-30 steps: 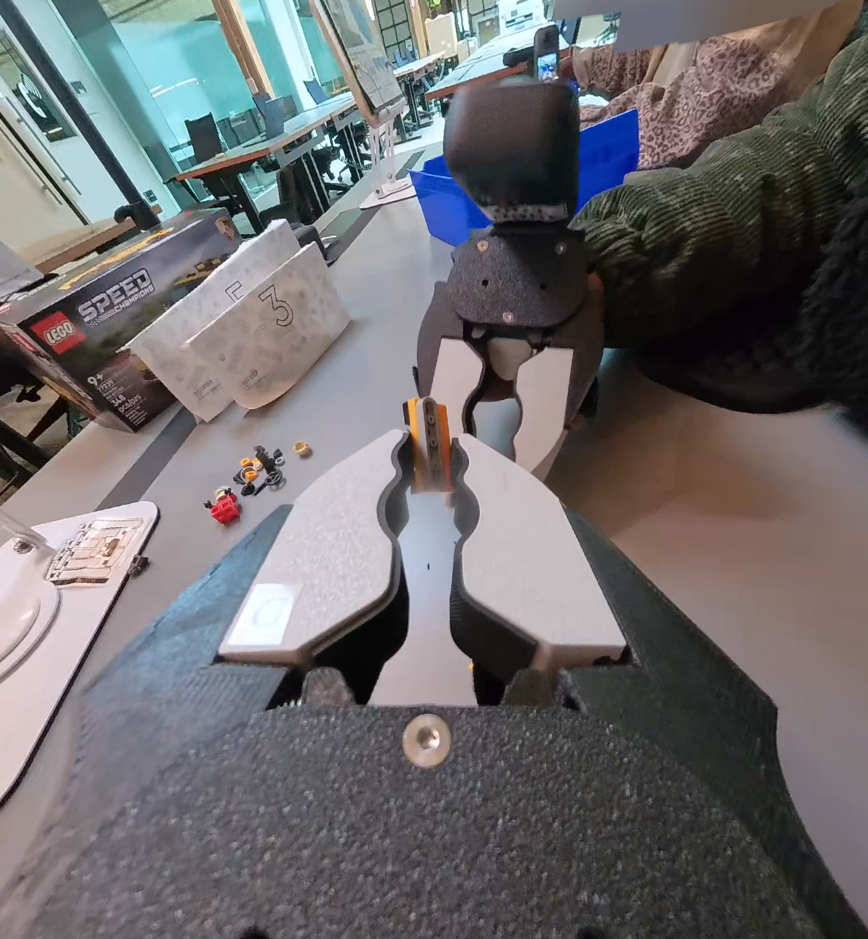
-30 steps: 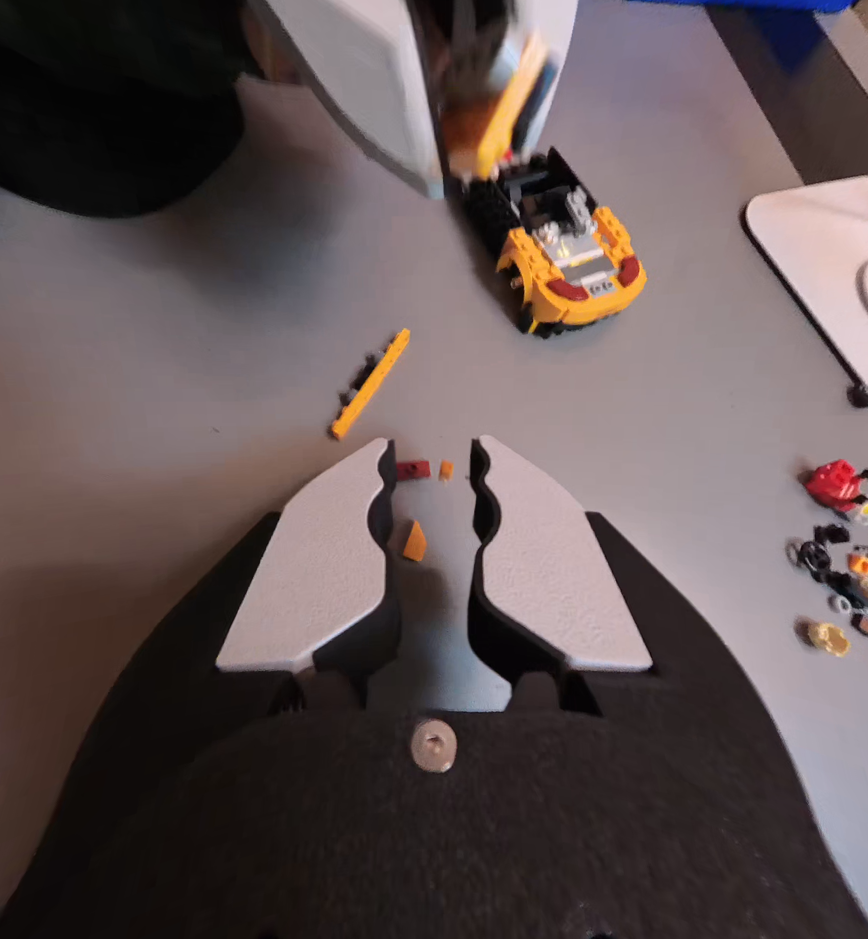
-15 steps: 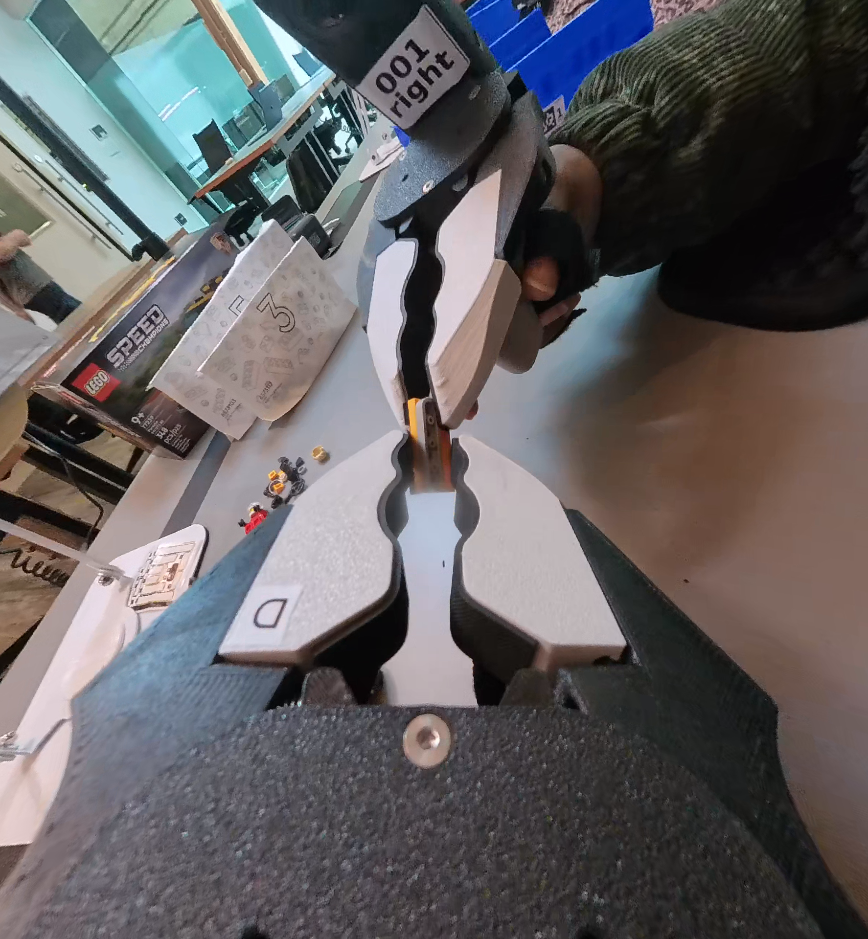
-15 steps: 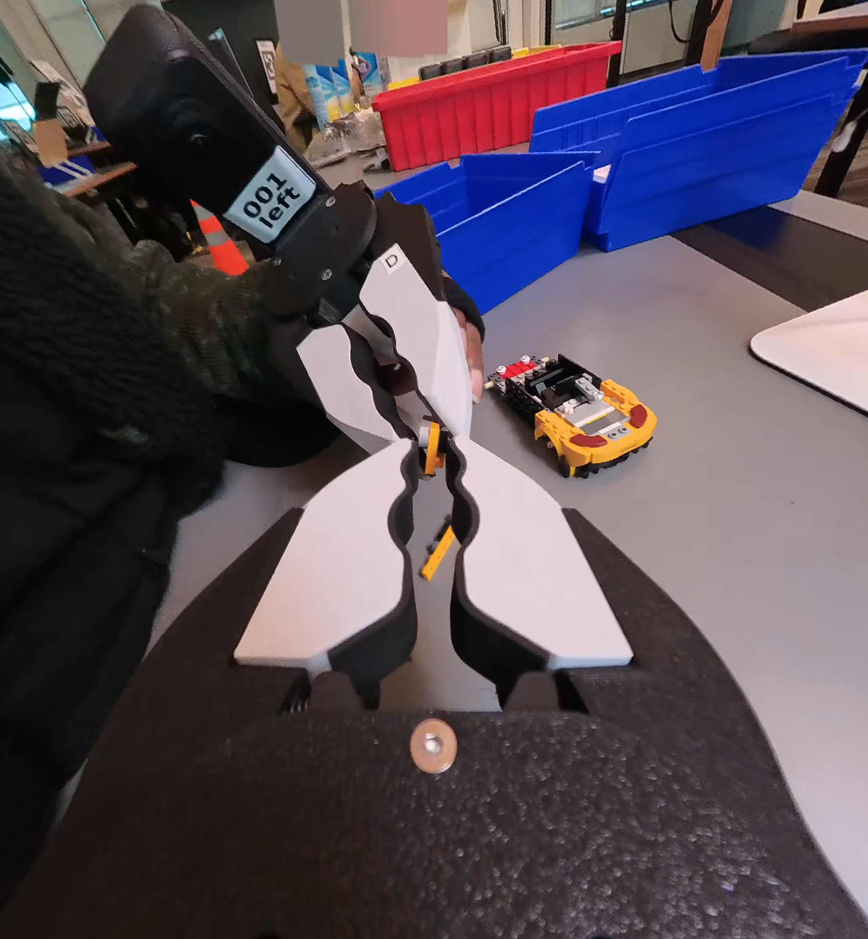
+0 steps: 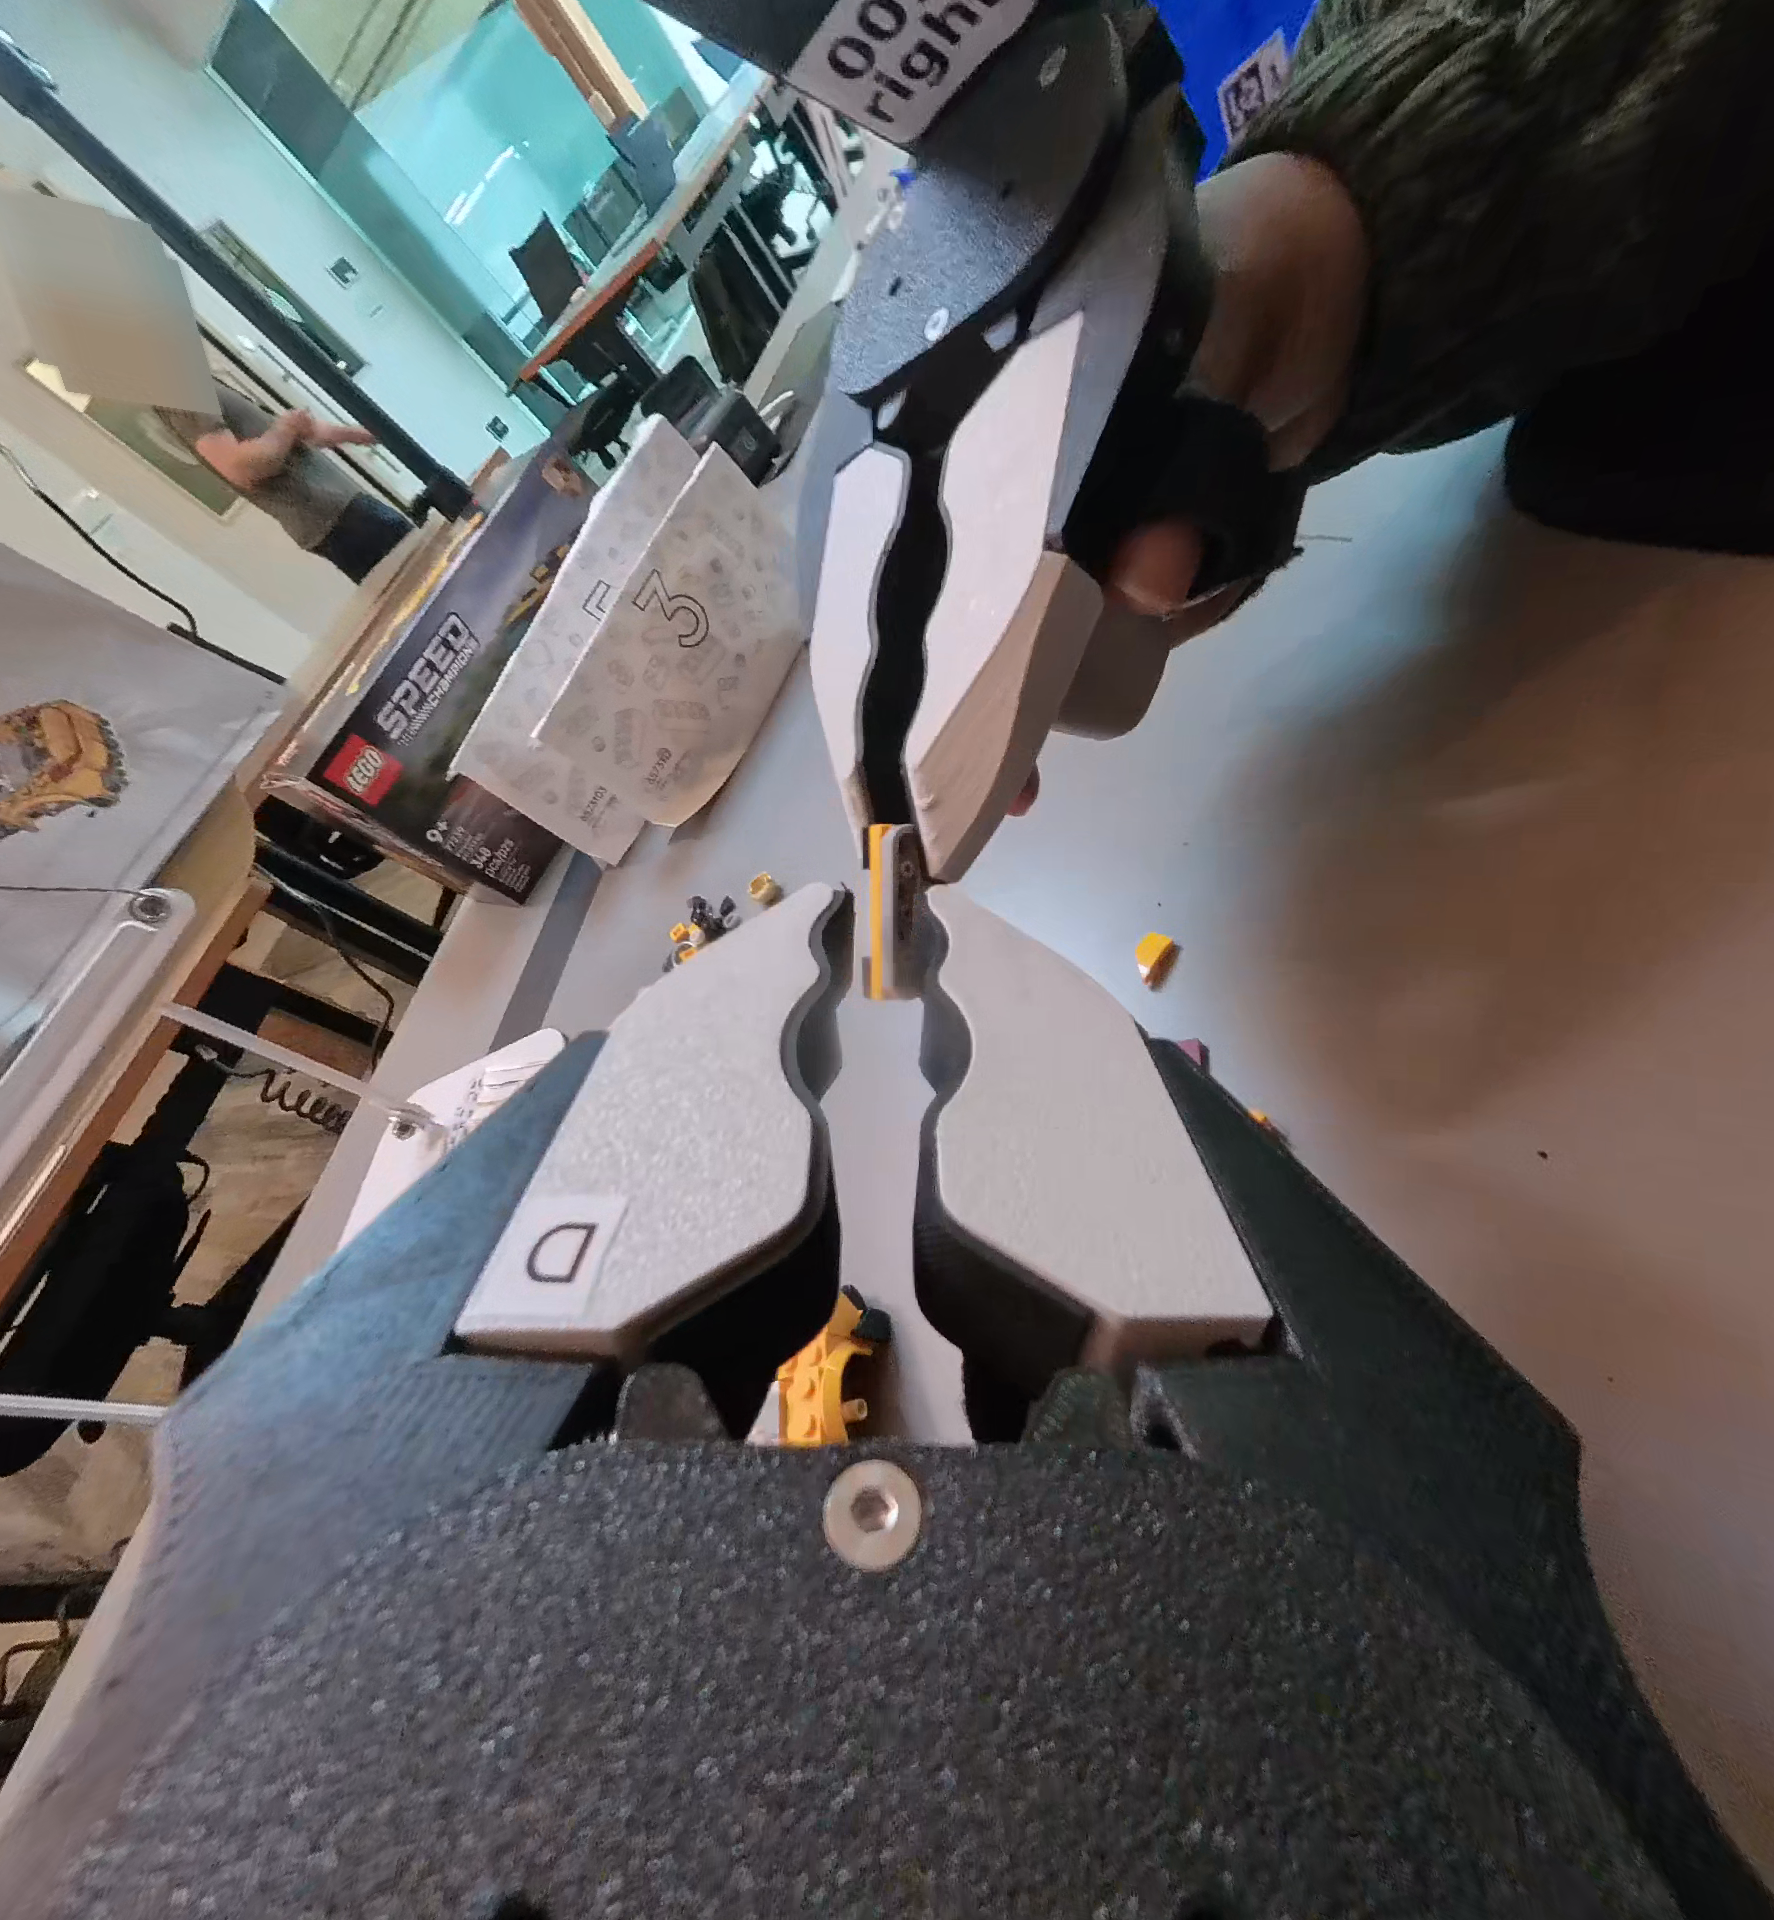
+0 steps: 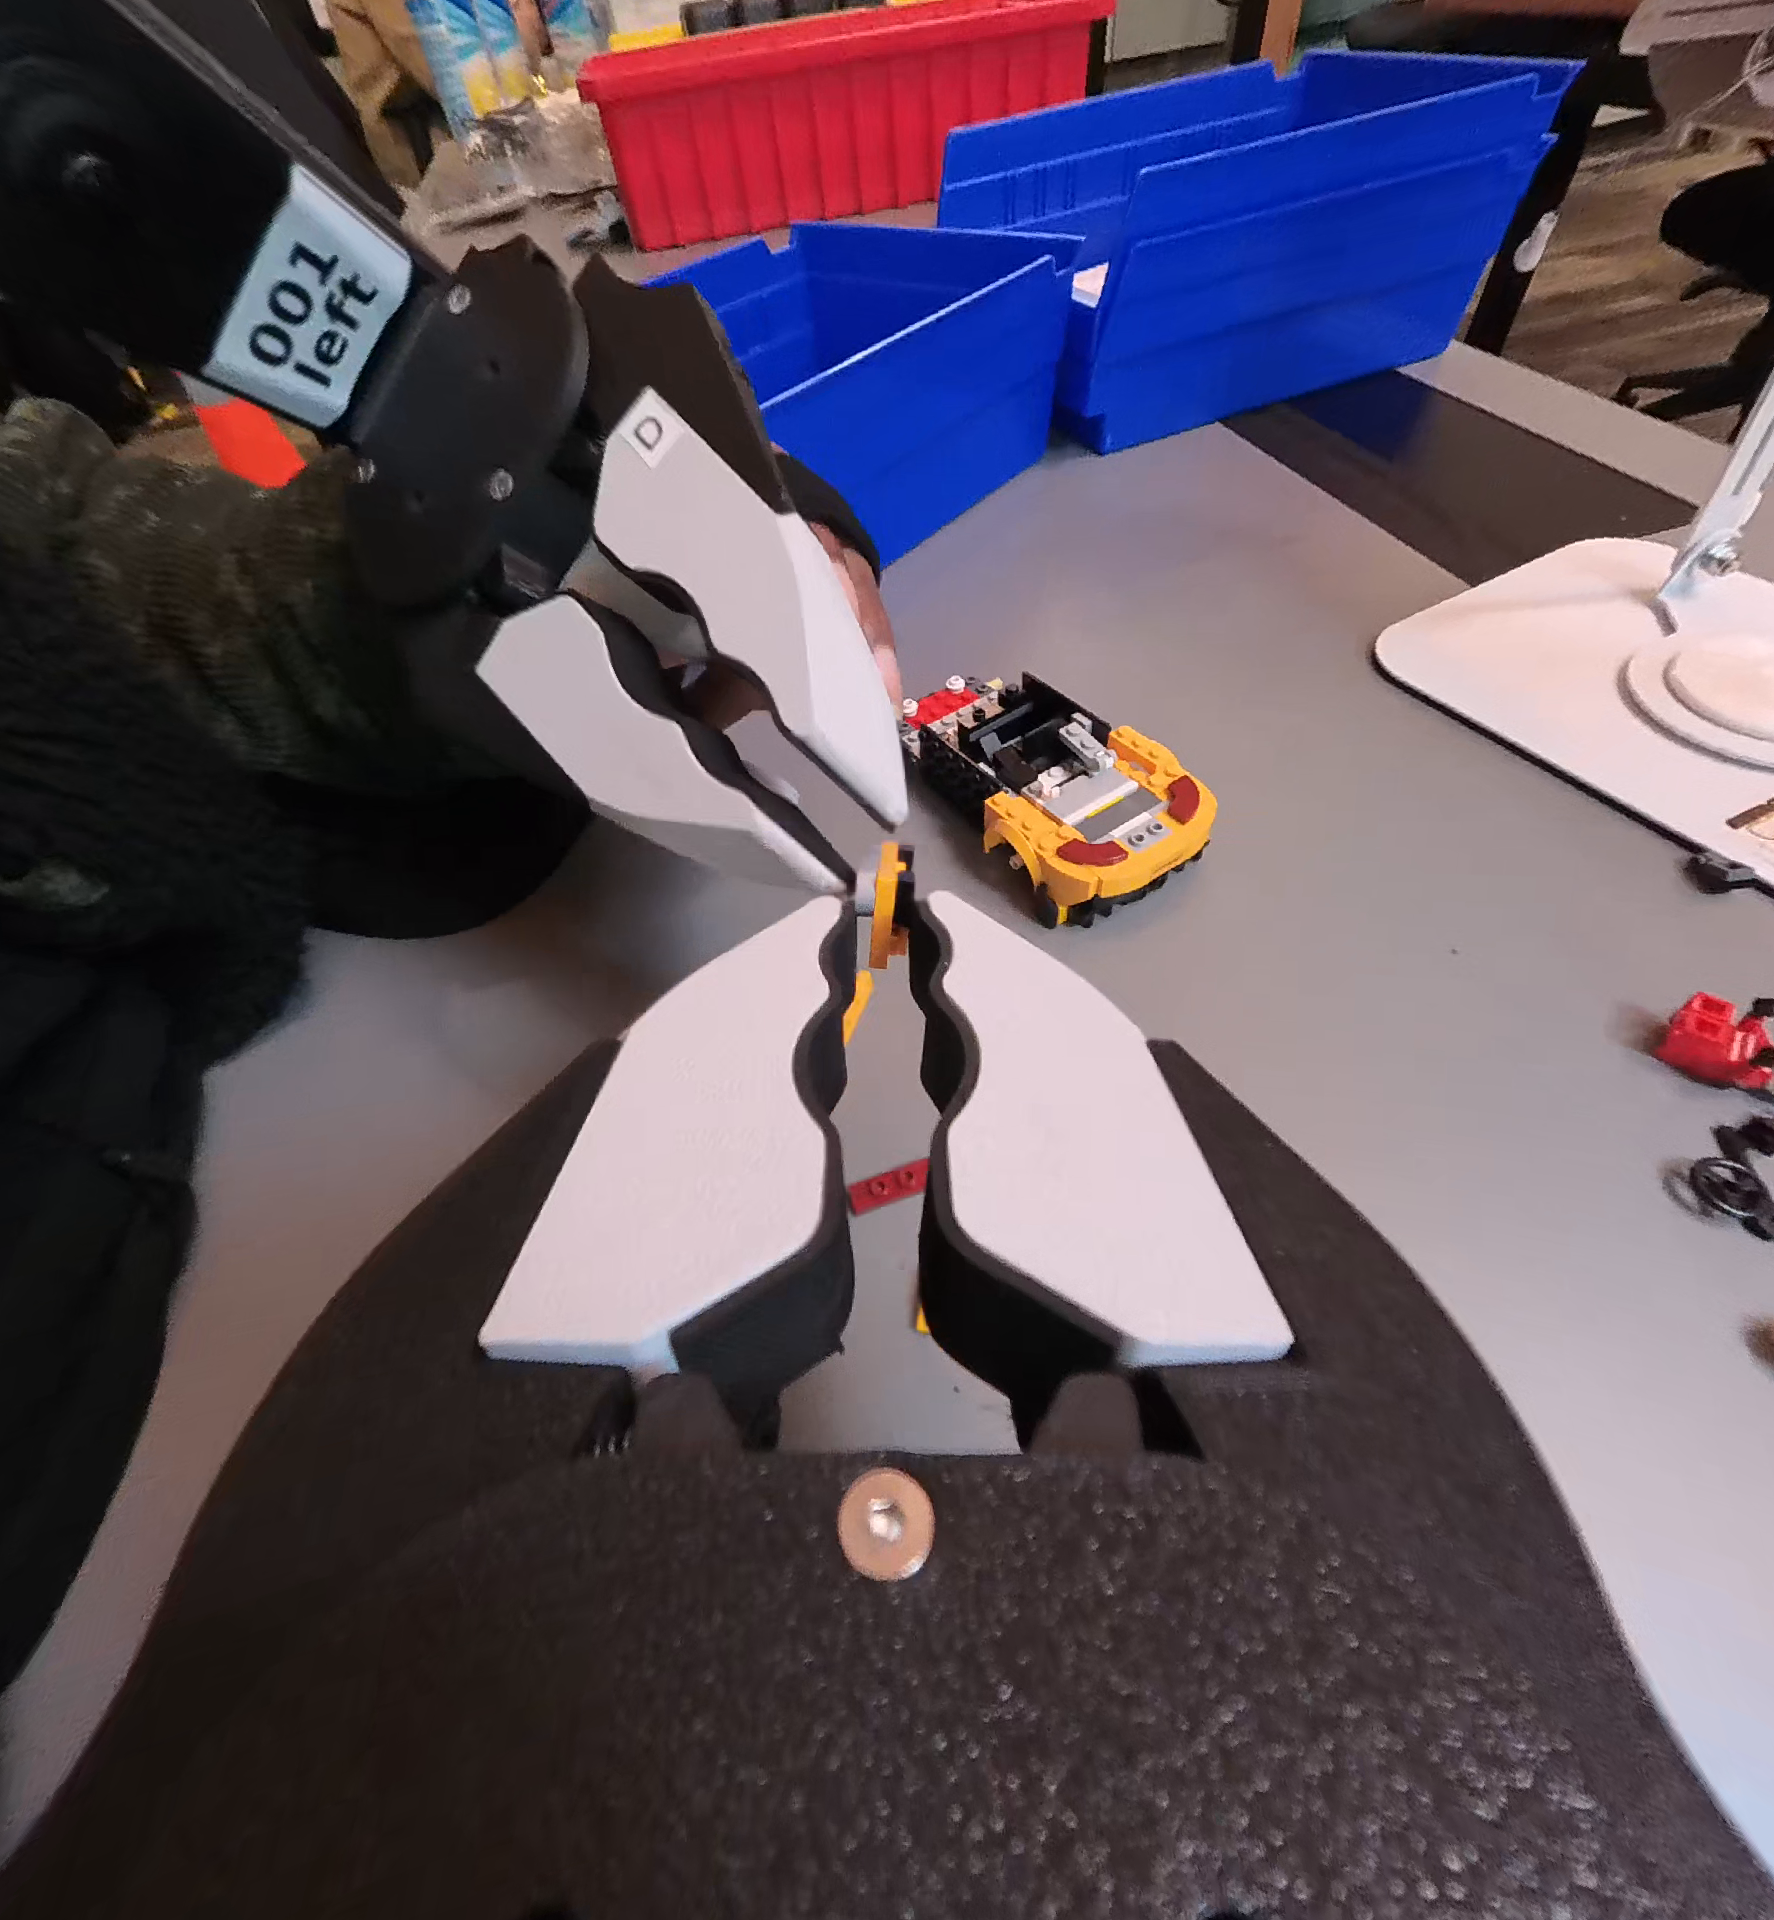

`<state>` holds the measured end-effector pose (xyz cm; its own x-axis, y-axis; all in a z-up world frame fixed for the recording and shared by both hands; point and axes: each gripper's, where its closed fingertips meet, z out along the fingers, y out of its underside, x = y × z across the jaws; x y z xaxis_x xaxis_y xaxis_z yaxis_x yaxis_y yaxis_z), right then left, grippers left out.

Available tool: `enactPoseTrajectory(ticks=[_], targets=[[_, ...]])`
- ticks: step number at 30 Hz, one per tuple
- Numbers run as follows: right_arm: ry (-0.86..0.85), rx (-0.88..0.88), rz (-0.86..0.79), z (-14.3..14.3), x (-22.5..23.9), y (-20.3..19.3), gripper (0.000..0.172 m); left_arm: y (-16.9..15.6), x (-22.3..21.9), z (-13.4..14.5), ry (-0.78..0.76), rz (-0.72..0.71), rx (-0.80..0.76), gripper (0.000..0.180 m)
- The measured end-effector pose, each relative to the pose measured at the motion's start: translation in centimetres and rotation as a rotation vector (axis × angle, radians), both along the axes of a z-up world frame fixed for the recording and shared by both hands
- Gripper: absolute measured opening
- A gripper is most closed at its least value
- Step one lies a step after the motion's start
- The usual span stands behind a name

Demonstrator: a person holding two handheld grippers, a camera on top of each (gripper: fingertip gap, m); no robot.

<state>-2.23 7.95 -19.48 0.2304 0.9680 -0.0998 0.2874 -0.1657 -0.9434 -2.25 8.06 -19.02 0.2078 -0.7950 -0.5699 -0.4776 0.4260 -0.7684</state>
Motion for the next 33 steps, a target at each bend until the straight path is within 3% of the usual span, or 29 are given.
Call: enactPoseTrajectory(ticks=[8, 20, 24, 33], targets=[[0.020, -0.140, -0.057, -0.2, -0.2, 0.3, 0.009, 0.1, 0.1, -0.7, 0.086, 0.029, 0.065, 0.007], [0.123, -0.244, -0.168, 0.4, -0.5, 1.1, 0.009, 0.9, -0.3, -0.2, -0.026, 0.071, -0.144, 0.008], [0.140, -0.222, -0.176, 0.7, -0.6, 1.1, 0.009, 0.9, -0.2, 0.0, -0.054, 0.068, -0.185, 0.008], [0.170, -0.053, -0.113, 2.6, -0.8, 0.1, 0.012, 0.5, -0.7, 1.3, -0.076, 0.058, -0.123, 0.001]])
